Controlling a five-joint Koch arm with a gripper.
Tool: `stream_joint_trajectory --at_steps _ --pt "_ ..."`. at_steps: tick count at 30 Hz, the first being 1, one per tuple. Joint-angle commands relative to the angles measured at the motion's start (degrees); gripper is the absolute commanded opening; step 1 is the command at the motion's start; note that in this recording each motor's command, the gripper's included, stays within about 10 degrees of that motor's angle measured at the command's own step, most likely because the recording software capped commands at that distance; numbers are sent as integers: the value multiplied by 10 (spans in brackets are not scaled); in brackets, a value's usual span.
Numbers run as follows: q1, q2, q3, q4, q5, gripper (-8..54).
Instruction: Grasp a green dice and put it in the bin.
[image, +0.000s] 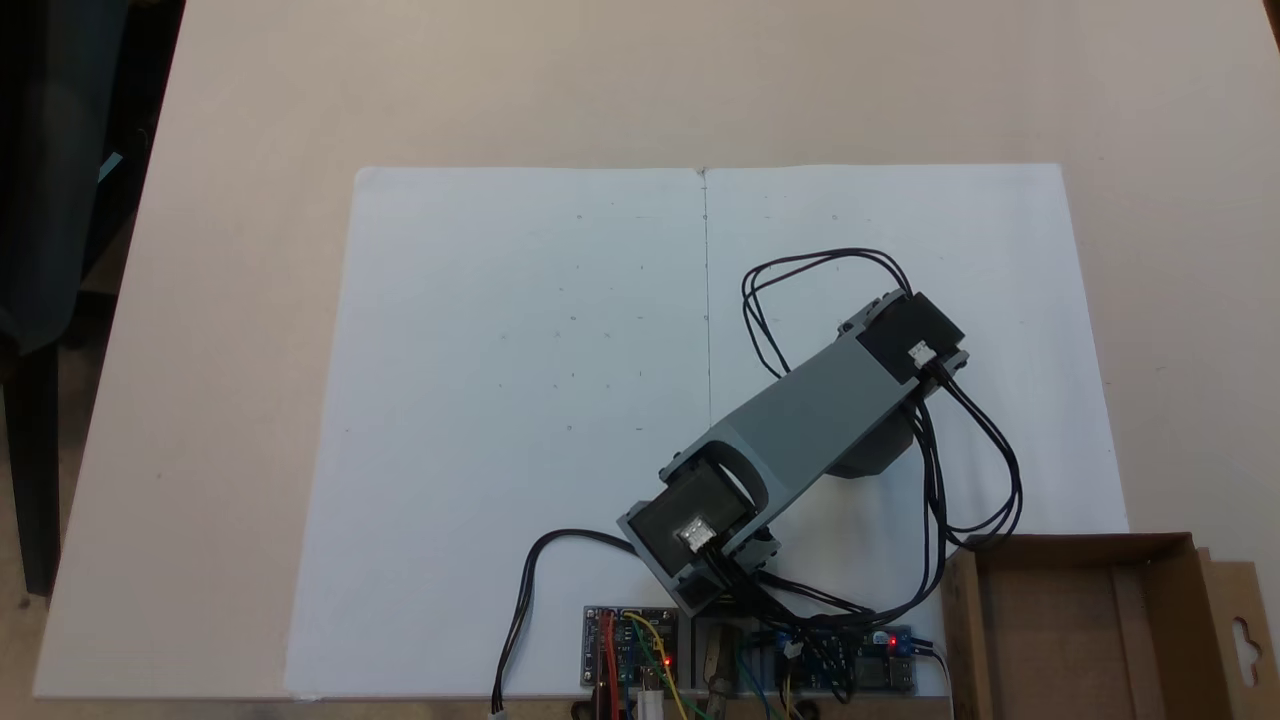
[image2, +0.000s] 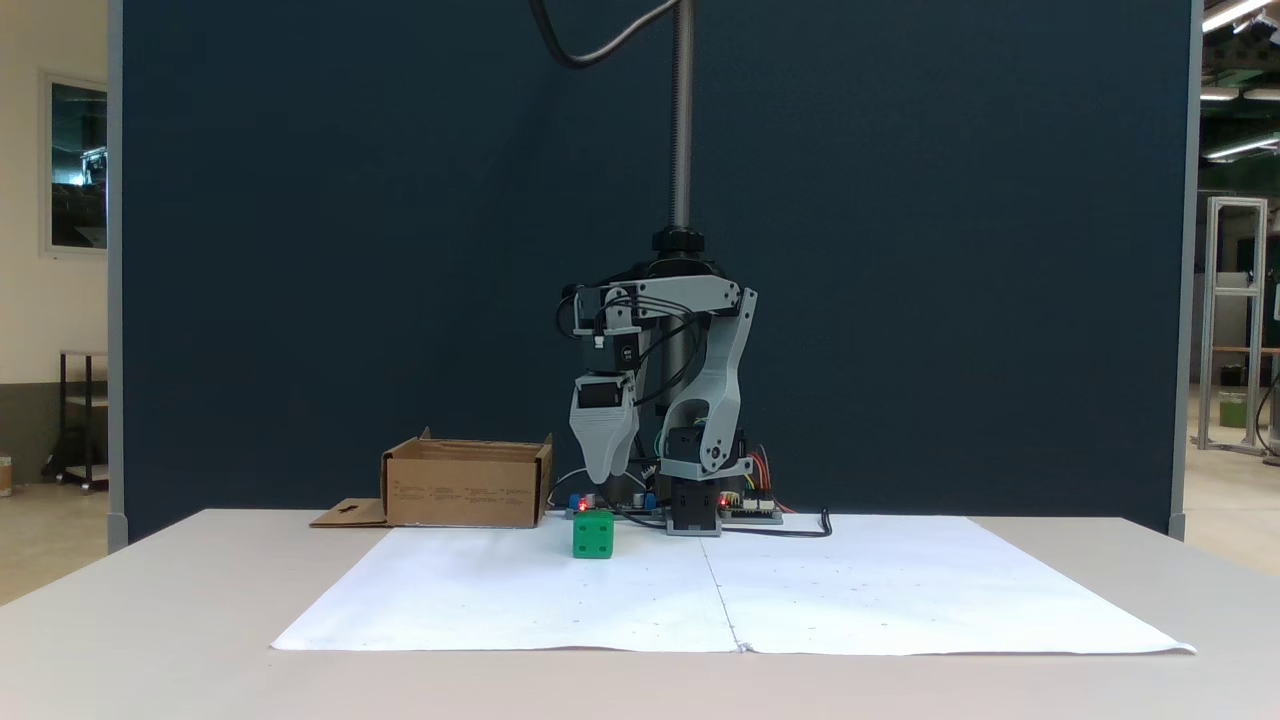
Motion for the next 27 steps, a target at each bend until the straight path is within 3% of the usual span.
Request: stream_joint_trajectory --at_steps 1,11,20,27 --pt "9 23 -1 12 -49 458" --pt "-47 105 75 6 -24 457" --pt "-59 111 149 -183 -16 454" --pt "-54 111 166 -210 -19 458"
